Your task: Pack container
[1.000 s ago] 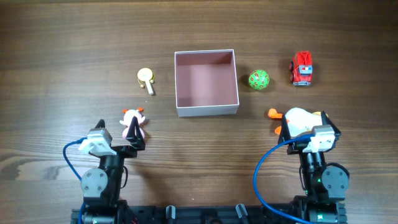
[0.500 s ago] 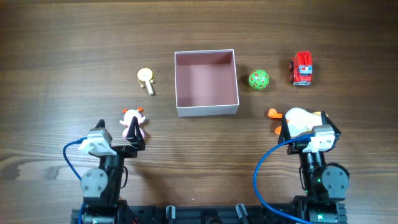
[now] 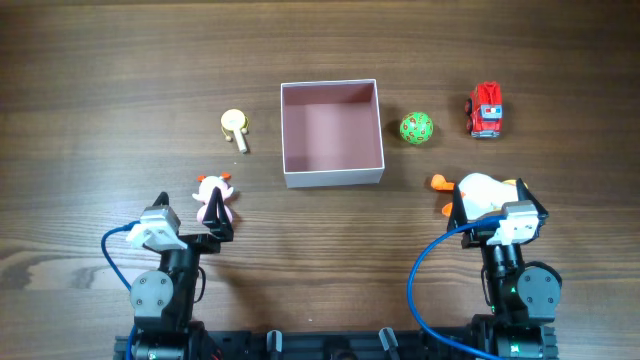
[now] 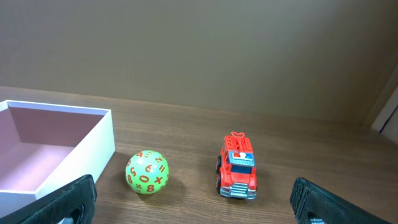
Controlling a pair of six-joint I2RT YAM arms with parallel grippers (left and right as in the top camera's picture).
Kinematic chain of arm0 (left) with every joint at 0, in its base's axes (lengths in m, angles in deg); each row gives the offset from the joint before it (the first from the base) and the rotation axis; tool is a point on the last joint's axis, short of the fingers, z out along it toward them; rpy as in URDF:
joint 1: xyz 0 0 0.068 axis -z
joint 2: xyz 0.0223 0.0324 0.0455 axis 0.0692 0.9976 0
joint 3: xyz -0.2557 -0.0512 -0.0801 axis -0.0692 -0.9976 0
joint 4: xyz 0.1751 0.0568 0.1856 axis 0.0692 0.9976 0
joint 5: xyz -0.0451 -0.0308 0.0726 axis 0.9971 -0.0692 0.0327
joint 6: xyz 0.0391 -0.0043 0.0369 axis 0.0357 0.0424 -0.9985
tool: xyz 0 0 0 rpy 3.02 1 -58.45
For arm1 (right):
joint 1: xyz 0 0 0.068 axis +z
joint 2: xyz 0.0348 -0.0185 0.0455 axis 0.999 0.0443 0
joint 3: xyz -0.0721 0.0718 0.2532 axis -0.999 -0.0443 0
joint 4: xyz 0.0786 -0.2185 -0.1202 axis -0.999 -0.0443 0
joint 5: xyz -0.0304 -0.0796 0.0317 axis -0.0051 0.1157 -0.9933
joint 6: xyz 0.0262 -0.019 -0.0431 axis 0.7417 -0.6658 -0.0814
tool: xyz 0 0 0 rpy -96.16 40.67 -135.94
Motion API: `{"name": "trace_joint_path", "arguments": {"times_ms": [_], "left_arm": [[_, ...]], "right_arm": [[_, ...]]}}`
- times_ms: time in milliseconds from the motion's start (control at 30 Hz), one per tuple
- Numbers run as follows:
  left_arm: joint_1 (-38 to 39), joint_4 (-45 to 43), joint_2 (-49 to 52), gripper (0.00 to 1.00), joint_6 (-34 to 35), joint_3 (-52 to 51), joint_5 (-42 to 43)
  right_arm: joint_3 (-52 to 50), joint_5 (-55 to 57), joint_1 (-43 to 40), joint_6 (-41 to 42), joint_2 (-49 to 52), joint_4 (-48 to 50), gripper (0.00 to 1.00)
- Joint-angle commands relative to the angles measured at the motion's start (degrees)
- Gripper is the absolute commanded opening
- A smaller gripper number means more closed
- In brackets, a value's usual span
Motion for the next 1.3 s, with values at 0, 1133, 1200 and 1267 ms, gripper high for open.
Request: {"name": "trace_joint_path", "arguments": {"times_ms": [0, 1133, 1200, 1267], "left_arm": [[-0.3, 0.0, -0.3, 1.0, 0.3, -0.3, -0.2], [-0.3, 0.0, -0.3, 1.0, 0.3, -0.3, -0.1], [-0.3, 0.0, -0.3, 1.0, 0.3, -0.3, -0.2], [-0.3, 0.0, -0.3, 1.0, 0.3, -0.3, -0.2]], "right_arm": [[-0.1, 1.0, 0.3, -0.5, -0.4, 0.2, 1.0], [3.5, -22.0, 0.3, 17.8, 0.0, 27.3, 1.0], [5.7, -22.0, 0.3, 16.3, 1.0, 26.5, 1.0], [9.2, -22.0, 0.3, 14.8, 3.5, 24.1, 1.0]]}}
